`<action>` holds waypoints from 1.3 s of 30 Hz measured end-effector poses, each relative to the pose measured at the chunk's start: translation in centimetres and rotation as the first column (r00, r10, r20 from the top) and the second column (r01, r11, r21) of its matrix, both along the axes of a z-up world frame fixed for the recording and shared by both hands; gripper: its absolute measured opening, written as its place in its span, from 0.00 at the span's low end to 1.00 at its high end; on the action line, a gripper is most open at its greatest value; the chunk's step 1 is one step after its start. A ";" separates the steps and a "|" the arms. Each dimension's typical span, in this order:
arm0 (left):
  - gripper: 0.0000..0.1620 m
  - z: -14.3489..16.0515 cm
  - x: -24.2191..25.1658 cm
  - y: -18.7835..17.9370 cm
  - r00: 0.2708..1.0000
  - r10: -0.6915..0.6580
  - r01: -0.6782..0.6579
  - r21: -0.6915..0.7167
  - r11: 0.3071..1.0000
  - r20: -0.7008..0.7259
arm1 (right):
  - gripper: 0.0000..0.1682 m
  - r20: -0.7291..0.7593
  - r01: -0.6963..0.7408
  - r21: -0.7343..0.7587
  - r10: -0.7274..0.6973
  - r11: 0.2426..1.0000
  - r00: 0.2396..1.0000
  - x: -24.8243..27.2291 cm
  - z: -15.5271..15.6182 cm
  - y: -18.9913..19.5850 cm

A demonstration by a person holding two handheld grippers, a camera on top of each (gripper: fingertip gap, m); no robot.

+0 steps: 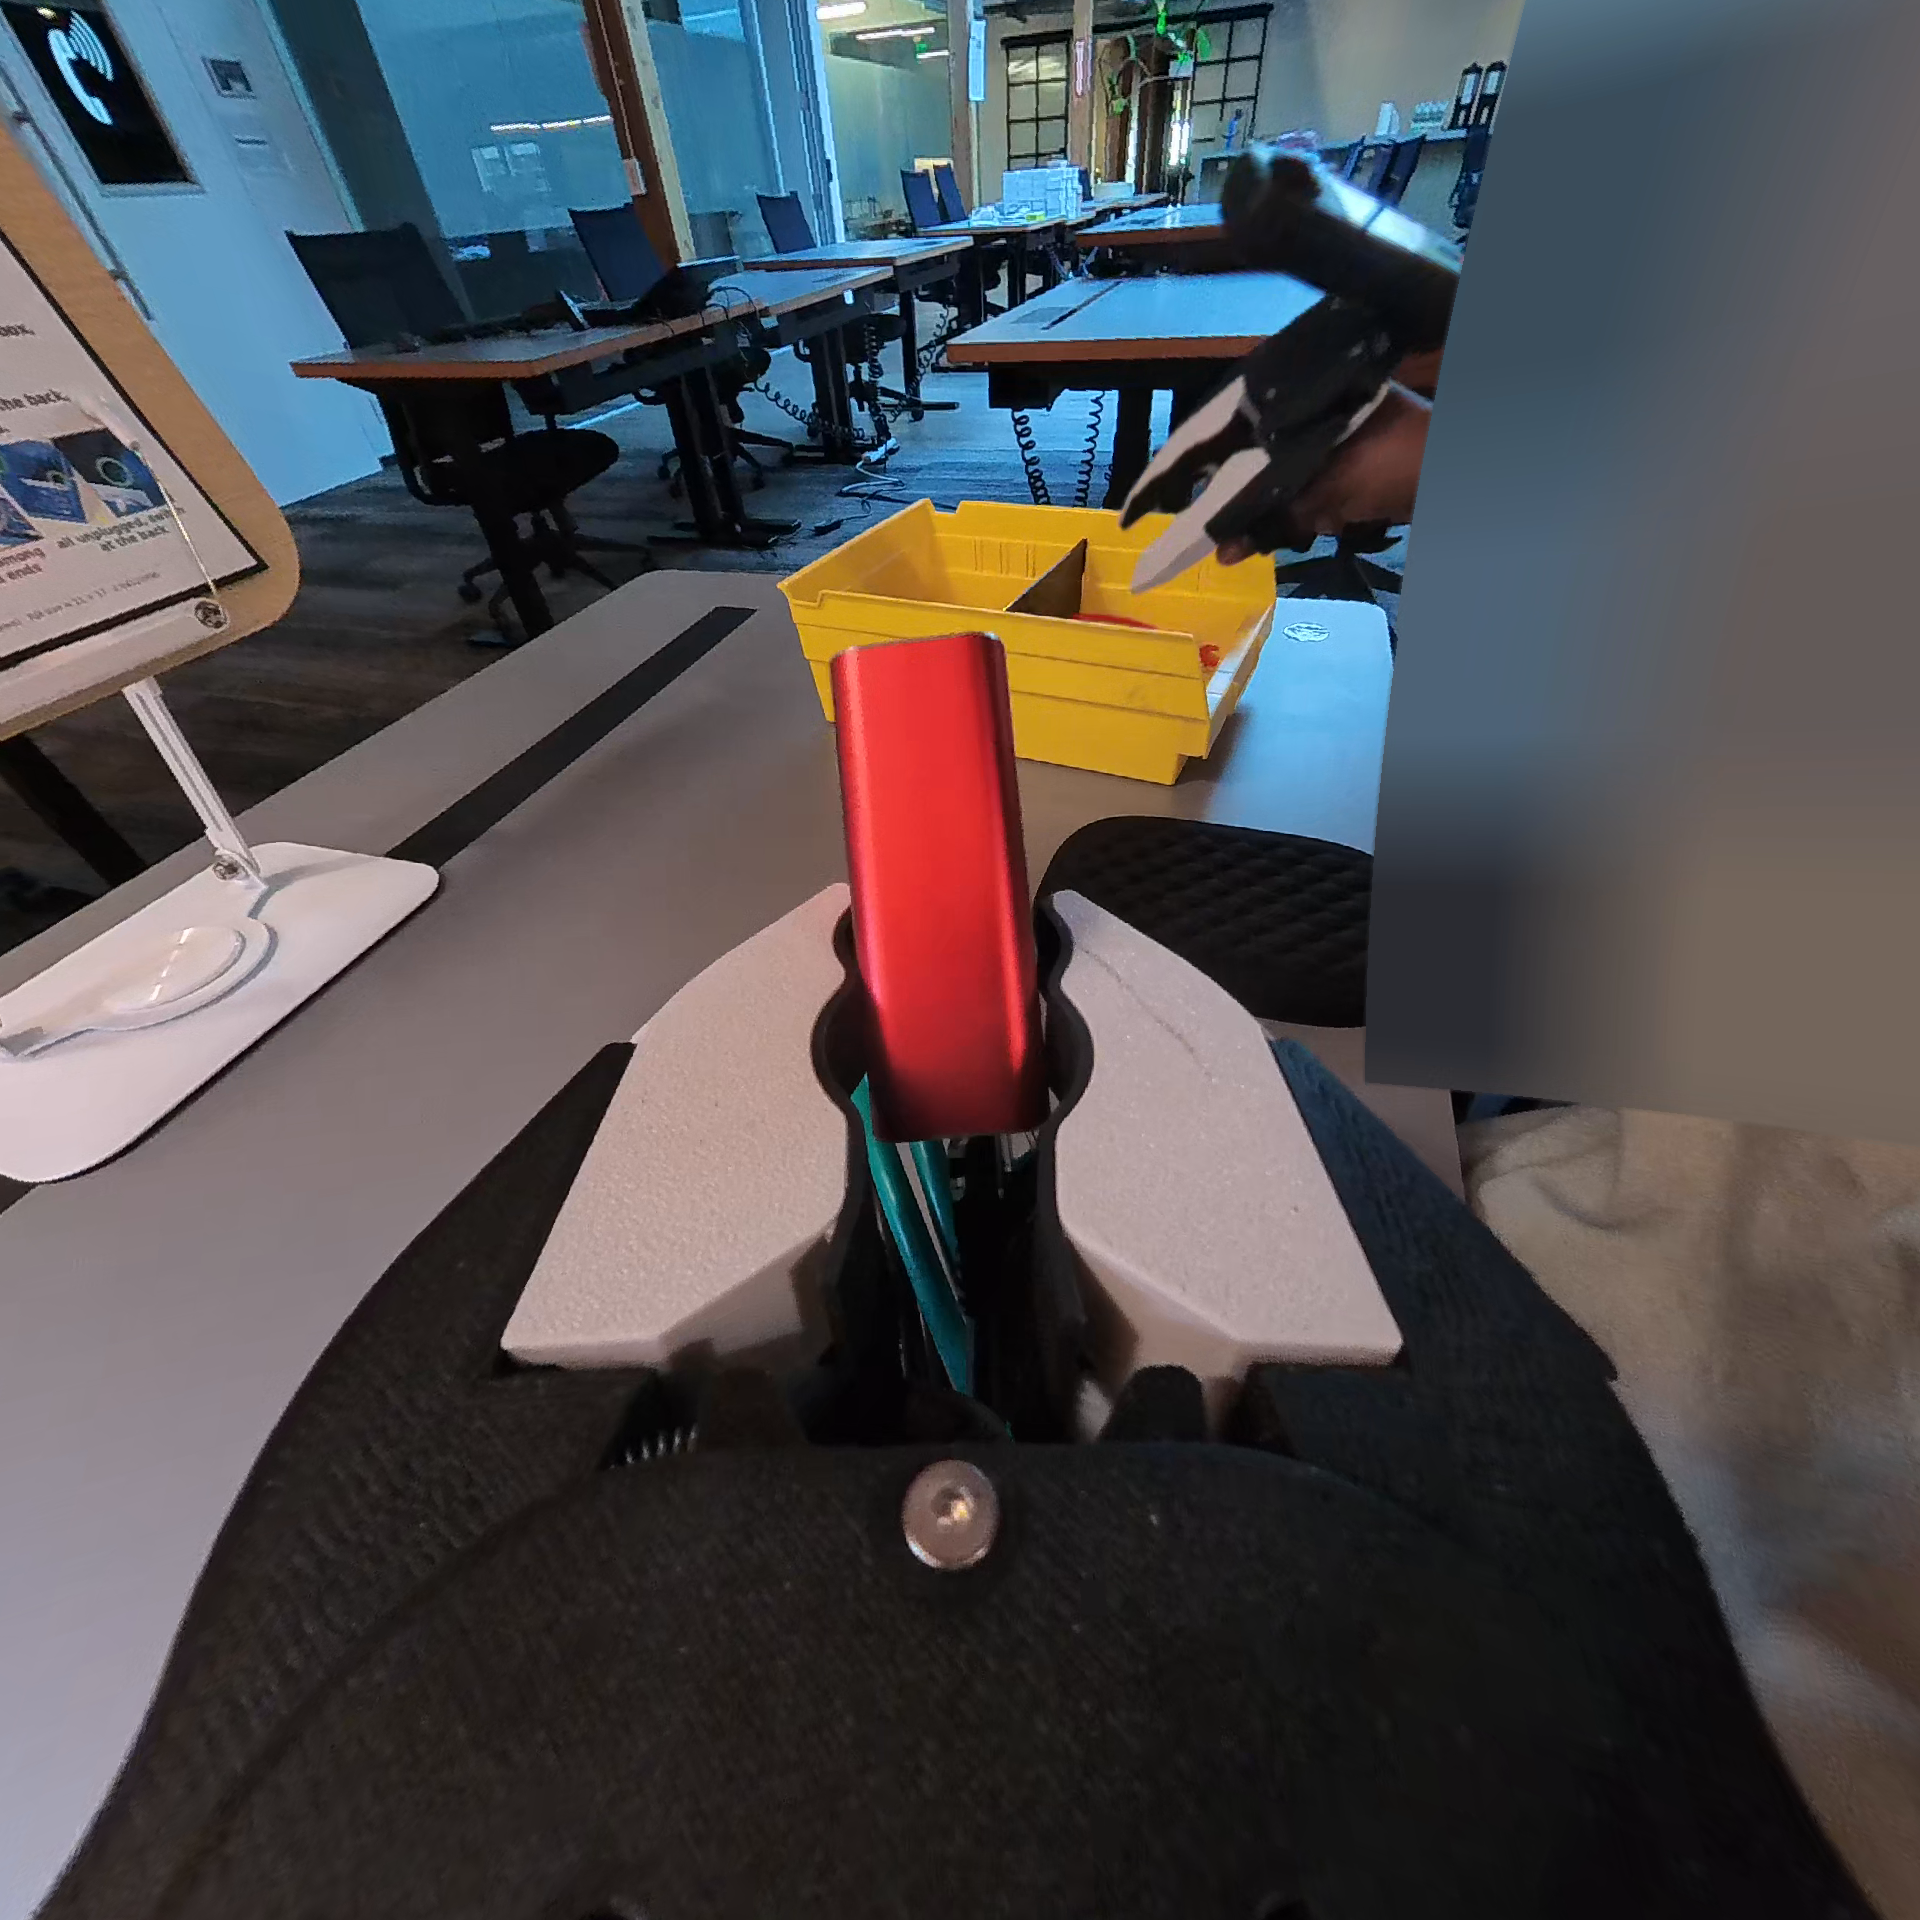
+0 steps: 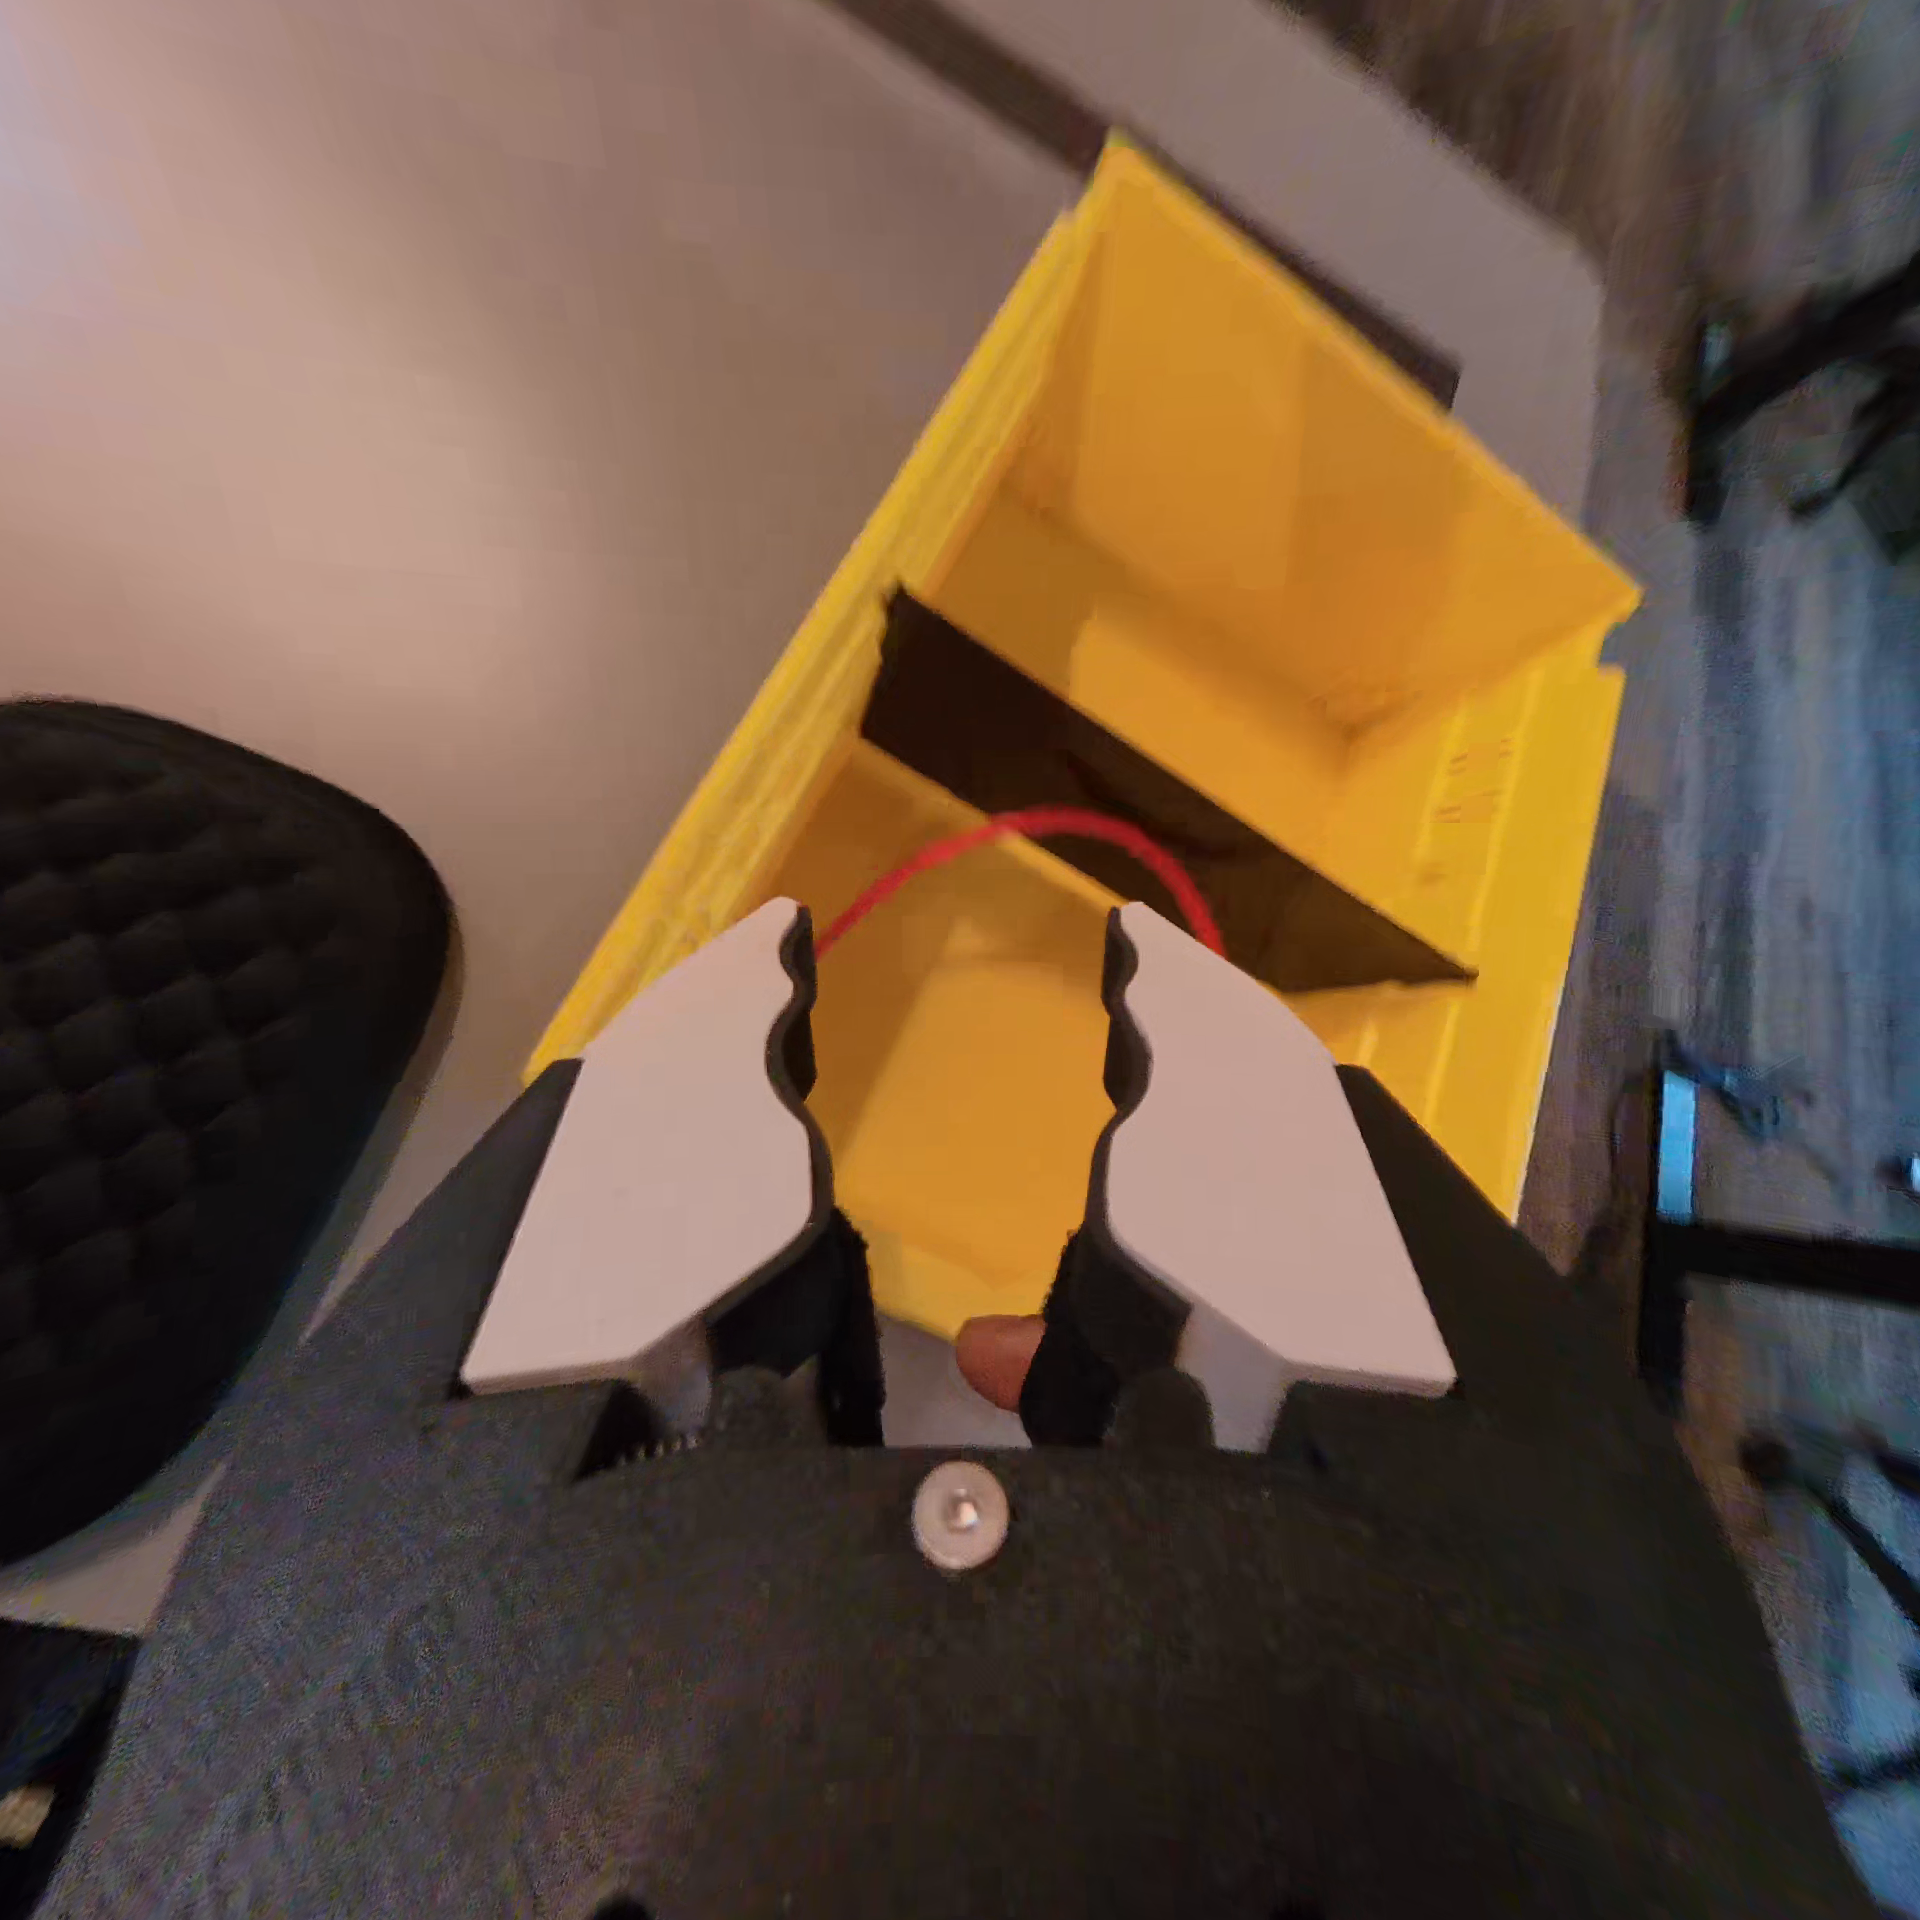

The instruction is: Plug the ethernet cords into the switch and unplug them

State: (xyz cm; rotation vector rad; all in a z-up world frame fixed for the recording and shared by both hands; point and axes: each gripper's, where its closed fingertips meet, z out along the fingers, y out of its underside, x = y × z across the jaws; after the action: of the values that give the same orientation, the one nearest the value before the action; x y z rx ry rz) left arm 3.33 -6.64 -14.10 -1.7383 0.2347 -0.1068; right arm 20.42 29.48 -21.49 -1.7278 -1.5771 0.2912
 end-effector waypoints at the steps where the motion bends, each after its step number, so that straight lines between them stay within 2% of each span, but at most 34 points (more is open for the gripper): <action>1: 0.18 0.0 0.0 0.1 1.000 -0.003 0.003 -0.003 1.000 0.001 | 0.34 -0.064 -0.043 0.012 0.043 0.999 0.997 -0.6 1.0 -0.7; 3: 0.18 0.0 0.1 0.2 1.000 -0.006 0.006 -0.006 1.000 0.005 | 0.40 -0.200 -0.174 0.027 0.176 0.984 0.964 -2.2 3.0 -3.0; 5: 0.18 -0.1 0.2 0.4 1.000 -0.014 0.014 -0.008 1.000 0.010 | 0.46 -0.323 -0.335 0.037 0.329 0.941 0.888 -3.6 4.9 -6.2; 8: 0.18 0.2 0.0 0.9 1.000 0.001 -0.002 0.009 1.000 0.031 | 0.46 -0.462 -0.549 0.015 0.493 0.835 0.737 -5.6 6.7 -11.7; 11: 0.18 1.2 -1.1 1.5 0.991 0.066 -0.075 0.079 0.994 0.115 | 0.45 -0.534 -0.723 -0.011 0.607 0.691 0.589 -7.3 7.0 -17.5; 16: 0.17 3.4 -2.5 1.6 0.945 0.072 -0.155 0.243 0.957 0.320 | 0.39 -0.599 -0.880 -0.067 0.686 0.469 0.412 -10.1 5.9 -26.2; 19: 0.17 5.1 -3.2 1.1 0.877 -0.005 -0.200 0.374 0.906 0.481 | 0.35 -0.702 -0.939 -0.131 0.639 0.318 0.314 -11.3 5.8 -31.2; 23: 0.17 5.9 -3.6 0.6 0.755 -0.150 -0.248 0.490 0.836 0.638 | 0.32 -0.822 -0.953 -0.194 0.492 0.233 0.288 -13.2 6.6 -34.4; 27: 0.17 4.7 -2.5 1.6 0.720 -0.198 -0.248 0.513 0.822 0.665 | 0.23 -0.884 -0.932 -0.259 0.327 0.252 0.334 -15.1 7.9 -34.5; 30: 0.17 3.8 -1.0 2.6 0.715 -0.229 -0.216 0.520 0.826 0.660 | 0.21 -0.855 -0.919 -0.337 0.341 0.206 0.390 -15.7 6.7 -35.4; 33: 0.18 2.9 0.0 3.6 0.715 -0.242 -0.190 0.516 0.835 0.656 | 0.17 -0.866 -0.925 -0.353 0.325 0.140 0.379 -15.5 6.5 -36.2; 34: 0.18 2.9 0.4 3.7 0.709 -0.261 -0.180 0.526 0.831 0.655 | 0.10 -0.862 -0.921 -0.366 0.324 0.137 0.390 -15.6 6.2 -36.2; 36: 0.17 2.5 0.7 3.9 0.711 -0.262 -0.173 0.524 0.834 0.652 | 0.09 -0.856 -0.928 -0.349 0.358 0.130 0.372 -15.3 5.9 -36.0; 39: 0.17 2.0 1.3 3.9 0.751 -0.243 -0.139 0.506 0.851 0.614 | 0.09 -0.815 -0.930 -0.340 0.449 0.139 0.365 -14.8 5.4 -35.7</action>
State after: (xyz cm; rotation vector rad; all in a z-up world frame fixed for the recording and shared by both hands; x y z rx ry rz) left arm 4.58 -2.71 -12.09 -1.0447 -0.2079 -0.6413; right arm 5.62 -6.17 -16.13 -0.9137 -1.8199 2.1549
